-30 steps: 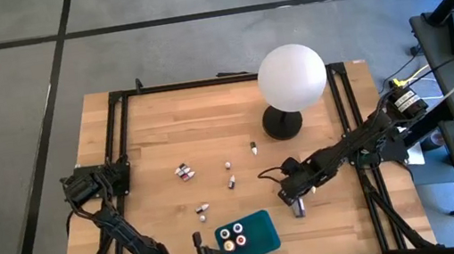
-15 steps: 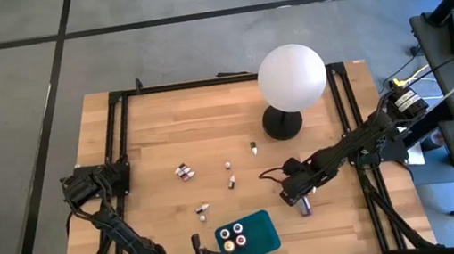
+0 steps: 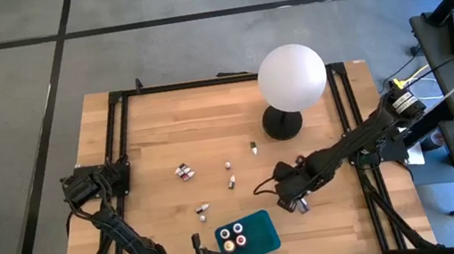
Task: Pick & Place food coloring
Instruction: Put the large purple food coloring bottle into the blue bin
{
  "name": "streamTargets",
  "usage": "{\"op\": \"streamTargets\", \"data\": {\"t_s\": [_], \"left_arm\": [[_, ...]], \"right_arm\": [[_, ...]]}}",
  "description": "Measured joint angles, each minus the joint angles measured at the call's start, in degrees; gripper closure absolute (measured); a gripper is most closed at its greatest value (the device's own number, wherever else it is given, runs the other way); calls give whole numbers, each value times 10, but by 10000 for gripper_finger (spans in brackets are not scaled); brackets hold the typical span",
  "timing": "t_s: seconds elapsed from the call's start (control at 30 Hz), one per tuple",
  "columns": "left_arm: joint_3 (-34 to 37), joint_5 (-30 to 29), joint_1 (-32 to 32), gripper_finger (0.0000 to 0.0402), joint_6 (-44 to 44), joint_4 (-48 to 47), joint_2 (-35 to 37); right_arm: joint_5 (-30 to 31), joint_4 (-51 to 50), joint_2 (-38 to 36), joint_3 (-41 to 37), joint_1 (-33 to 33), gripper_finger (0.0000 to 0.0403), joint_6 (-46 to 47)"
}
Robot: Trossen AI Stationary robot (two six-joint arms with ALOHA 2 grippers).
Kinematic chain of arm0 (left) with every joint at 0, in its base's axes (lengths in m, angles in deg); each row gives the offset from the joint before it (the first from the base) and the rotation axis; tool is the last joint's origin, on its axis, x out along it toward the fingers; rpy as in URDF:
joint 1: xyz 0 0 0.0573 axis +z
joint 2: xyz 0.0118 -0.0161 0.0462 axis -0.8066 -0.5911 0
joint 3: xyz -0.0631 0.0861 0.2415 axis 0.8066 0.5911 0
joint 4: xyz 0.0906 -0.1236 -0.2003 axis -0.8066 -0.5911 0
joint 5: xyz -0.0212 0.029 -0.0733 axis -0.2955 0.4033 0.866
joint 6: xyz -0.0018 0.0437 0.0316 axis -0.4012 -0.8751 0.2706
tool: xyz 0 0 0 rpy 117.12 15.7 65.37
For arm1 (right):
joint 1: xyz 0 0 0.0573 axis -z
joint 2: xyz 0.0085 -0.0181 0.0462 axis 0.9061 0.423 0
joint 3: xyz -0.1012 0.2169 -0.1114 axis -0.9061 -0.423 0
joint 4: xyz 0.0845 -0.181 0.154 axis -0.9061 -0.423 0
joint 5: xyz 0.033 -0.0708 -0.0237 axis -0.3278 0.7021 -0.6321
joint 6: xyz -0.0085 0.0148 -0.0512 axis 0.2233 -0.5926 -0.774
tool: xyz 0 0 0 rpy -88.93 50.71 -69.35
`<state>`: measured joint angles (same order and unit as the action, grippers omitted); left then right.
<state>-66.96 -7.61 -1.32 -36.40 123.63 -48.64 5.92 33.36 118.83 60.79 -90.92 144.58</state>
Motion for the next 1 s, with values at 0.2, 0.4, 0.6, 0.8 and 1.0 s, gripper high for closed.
{"op": "streamTargets", "data": {"t_s": [0.2, 0.4, 0.6, 0.8, 1.0], "left_arm": [[0, 0, 0, 254, -3, 0, 0], [0, 0, -2, 258, -3, 0, 0], [0, 0, -6, 256, -4, 24, 0], [0, 10, -11, 257, -3, 24, 0], [0, 53, -18, 254, -3, 23, 0]], "right_arm": [[143, -4, -1, 113, -36, 278, -137], [310, 80, -1, 167, -121, 278, -248], [377, 374, 0, 123, -195, 278, -392], [325, 701, 53, 54, -220, 278, -567], [325, 803, 141, 70, -219, 278, -679]]}}
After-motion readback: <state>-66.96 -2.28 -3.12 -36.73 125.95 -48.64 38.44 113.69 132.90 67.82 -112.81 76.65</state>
